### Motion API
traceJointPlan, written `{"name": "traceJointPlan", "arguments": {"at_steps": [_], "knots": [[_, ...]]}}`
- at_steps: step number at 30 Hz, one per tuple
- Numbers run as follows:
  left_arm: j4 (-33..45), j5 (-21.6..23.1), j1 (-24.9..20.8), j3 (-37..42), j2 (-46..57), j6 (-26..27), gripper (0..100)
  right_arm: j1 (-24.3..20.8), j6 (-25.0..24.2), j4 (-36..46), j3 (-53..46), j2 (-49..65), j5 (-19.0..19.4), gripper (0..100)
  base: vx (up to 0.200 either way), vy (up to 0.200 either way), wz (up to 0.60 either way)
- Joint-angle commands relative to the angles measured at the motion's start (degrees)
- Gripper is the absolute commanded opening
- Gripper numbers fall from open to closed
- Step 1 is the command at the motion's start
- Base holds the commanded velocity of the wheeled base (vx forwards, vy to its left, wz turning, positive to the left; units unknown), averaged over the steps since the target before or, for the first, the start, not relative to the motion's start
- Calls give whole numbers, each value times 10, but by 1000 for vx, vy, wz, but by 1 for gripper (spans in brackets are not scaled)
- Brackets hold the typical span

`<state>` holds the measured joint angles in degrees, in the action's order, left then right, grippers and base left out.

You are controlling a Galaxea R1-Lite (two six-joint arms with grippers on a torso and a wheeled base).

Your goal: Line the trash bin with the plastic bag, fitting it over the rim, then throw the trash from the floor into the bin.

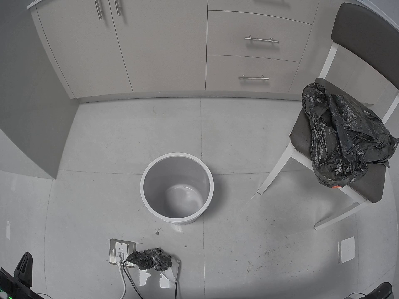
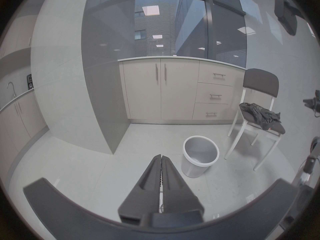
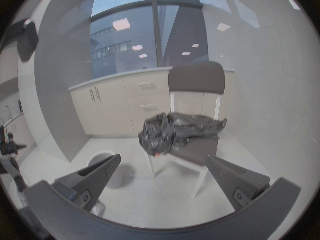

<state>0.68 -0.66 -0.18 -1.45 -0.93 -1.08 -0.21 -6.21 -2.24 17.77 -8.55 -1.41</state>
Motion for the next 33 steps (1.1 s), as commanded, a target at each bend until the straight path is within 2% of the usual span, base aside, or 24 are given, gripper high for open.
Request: {"name": "traceJointPlan", "arguments": {"at_steps": [1,2,3,4,8,9,11,16,21,24,25,33], "knots": [[202,3,-68,-423,-292,-169,0,-78,-114,-103,297,-514,-27,100,0,0,0],[202,3,-70,-424,-296,-169,0,-79,-115,-107,298,-520,-30,100,0,0,0],[199,4,-83,-430,-353,-179,0,-88,-119,-141,312,-592,-63,100,0,0,0],[198,6,-91,-435,-384,-190,0,-94,-124,-153,322,-627,-78,100,0,0,0],[209,21,-135,-492,-523,-302,0,-127,-143,-158,369,-731,-113,100,0,0,0],[218,27,-153,-520,-571,-347,0,-141,-159,-151,379,-756,-124,100,0,0,0],[243,48,-173,-559,-629,-388,0,-157,-183,-136,393,-792,-142,100,0,0,0],[301,142,-214,-612,-681,-393,0,-164,-231,-85,417,-853,-184,100,0,0,0],[303,145,-228,-623,-700,-386,0,-156,-275,-22,408,-860,-185,100,0,0,0],[303,145,-228,-623,-700,-385,0,-155,-277,-20,408,-859,-185,100,0,0,0],[299,145,-227,-605,-700,-358,0,-143,-311,2,394,-860,-186,100,0,0,0],[277,145,-223,-595,-710,-354,0,-103,-342,-2,362,-860,-186,100,0,0,0]]}}
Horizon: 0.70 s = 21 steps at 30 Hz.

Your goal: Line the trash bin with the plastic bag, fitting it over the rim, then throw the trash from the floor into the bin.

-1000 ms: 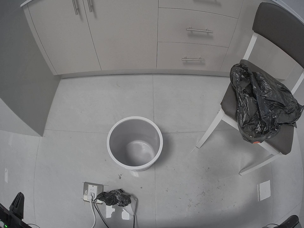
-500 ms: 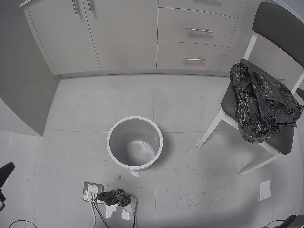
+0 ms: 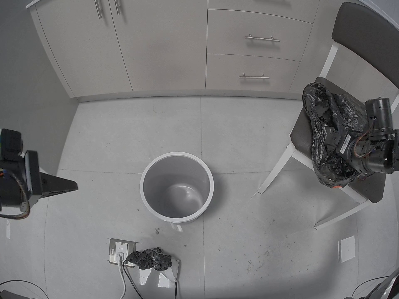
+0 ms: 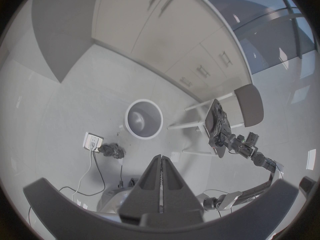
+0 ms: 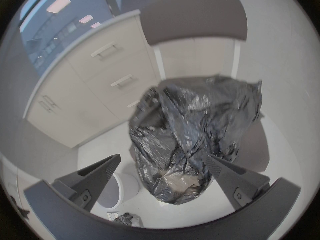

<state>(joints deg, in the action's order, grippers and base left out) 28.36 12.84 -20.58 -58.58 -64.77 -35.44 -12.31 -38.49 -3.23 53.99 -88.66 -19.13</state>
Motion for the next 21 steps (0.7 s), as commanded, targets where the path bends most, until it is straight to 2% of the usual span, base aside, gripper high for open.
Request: {"name": "traceJointPlan", "arguments": {"at_steps": [1,6,13,16,21], "knots": [[-2,10,-19,-23,-72,-10,0,23,-19,7,1,-56,-9,100,0,0,0],[-15,11,-20,-23,-77,-11,0,29,-12,13,27,-12,-2,100,0,0,0],[-33,11,-20,-22,-68,-17,0,-12,-11,53,121,18,-3,100,0,0,0],[-31,11,-20,-21,-62,-17,0,-29,-8,97,157,23,-11,100,0,0,0],[-34,11,-19,-8,-54,-17,0,-18,1,145,155,24,-21,100,0,0,0]]}}
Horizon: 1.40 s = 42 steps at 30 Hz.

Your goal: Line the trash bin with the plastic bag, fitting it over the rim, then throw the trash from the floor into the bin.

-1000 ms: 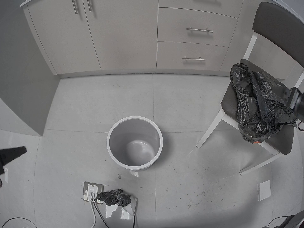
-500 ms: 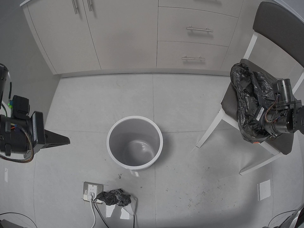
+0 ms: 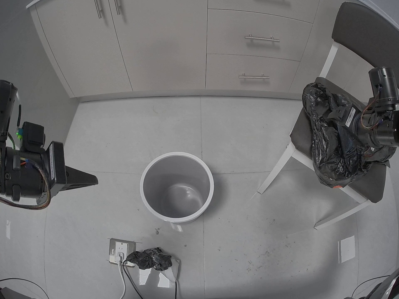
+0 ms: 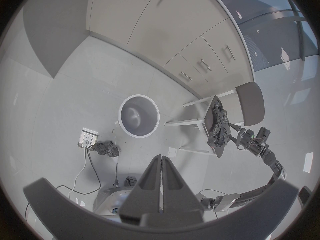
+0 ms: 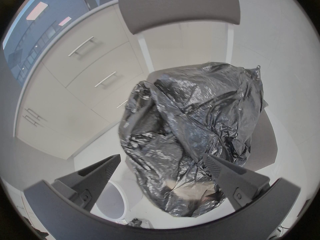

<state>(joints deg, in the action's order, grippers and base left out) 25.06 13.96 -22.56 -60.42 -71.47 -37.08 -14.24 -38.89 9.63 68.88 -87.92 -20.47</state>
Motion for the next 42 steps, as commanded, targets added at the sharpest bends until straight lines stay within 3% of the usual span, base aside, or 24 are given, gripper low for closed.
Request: {"name": "traceJointPlan", "arguments": {"at_steps": [1,3,9,12,13,21,26,42], "knots": [[-1,0,1,11,13,0,0,2,5,16,6,17,-8,100,0,0,0],[-2,0,1,15,12,-1,0,20,7,14,-13,19,-8,100,0,0,0],[-36,1,1,32,7,-2,0,97,83,13,-72,28,0,100,0,0,0],[-43,0,1,35,7,-2,0,105,91,12,-77,28,3,100,0,0,0],[-54,0,1,41,5,-2,0,118,101,12,-88,26,27,100,0,0,0],[-56,0,1,41,-5,-2,0,118,109,-1,-103,-3,46,100,0,0,0],[-59,0,5,43,-10,-2,0,118,109,-35,-120,-27,97,100,0,0,0],[-80,0,9,43,-29,-3,0,116,107,-64,-130,-50,97,100,0,0,0]]}}
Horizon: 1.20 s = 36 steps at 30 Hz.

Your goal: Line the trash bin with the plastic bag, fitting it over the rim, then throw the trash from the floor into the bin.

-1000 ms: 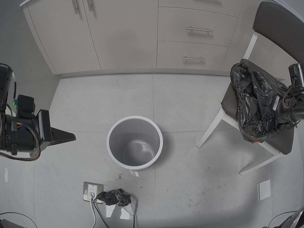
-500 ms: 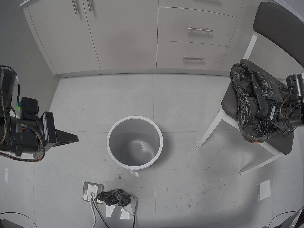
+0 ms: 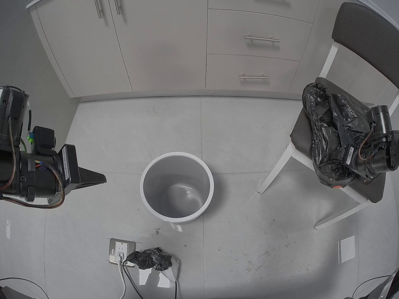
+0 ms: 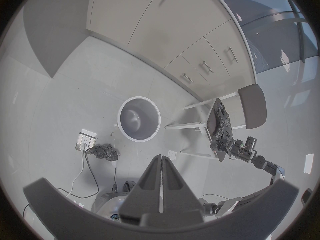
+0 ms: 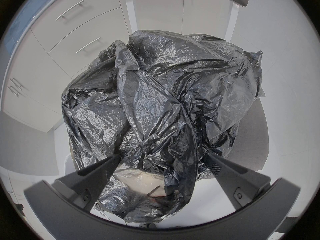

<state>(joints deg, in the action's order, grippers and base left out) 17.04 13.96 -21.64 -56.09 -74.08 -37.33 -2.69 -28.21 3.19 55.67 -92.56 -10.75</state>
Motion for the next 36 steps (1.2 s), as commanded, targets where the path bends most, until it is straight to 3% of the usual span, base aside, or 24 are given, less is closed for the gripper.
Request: {"name": "traceJointPlan", "arguments": {"at_steps": [1,2,3,16,25,26,29,31,32,34,35,36], "knots": [[0,0,0,-1,-3,0,0,1,-1,1,3,-3,-1,100,0,0,0],[0,0,0,-1,-3,0,0,1,-1,1,3,-3,-1,100,0,0,0],[0,0,0,-1,-3,0,0,1,-1,1,3,-3,-1,0,0,0,0],[0,1,3,-1,3,-30,0,-11,-19,-27,4,-5,2,0,0,0,0],[-16,5,3,-2,-4,-29,0,-11,-41,-40,39,-22,45,0,0,0,0],[-22,6,3,-2,-7,-29,0,-11,-49,-41,46,-18,83,0,0,0,0],[-28,5,3,-2,-15,-30,0,-11,-62,-41,66,-19,148,0,0,0,0],[-28,6,3,-1,-17,-30,0,-11,-67,-41,73,-19,167,0,0,0,0],[-28,6,3,1,-17,-31,0,-10,-81,-42,89,-17,238,0,0,0,0],[-29,6,3,3,-18,-30,0,-6,-84,-46,94,-17,288,0,0,0,0],[-29,8,3,4,-21,-30,0,-3,-86,-64,96,-21,365,0,0,0,0],[-30,9,2,4,-24,-29,0,0,-88,-75,95,-23,398,0,0,0,0]]}}
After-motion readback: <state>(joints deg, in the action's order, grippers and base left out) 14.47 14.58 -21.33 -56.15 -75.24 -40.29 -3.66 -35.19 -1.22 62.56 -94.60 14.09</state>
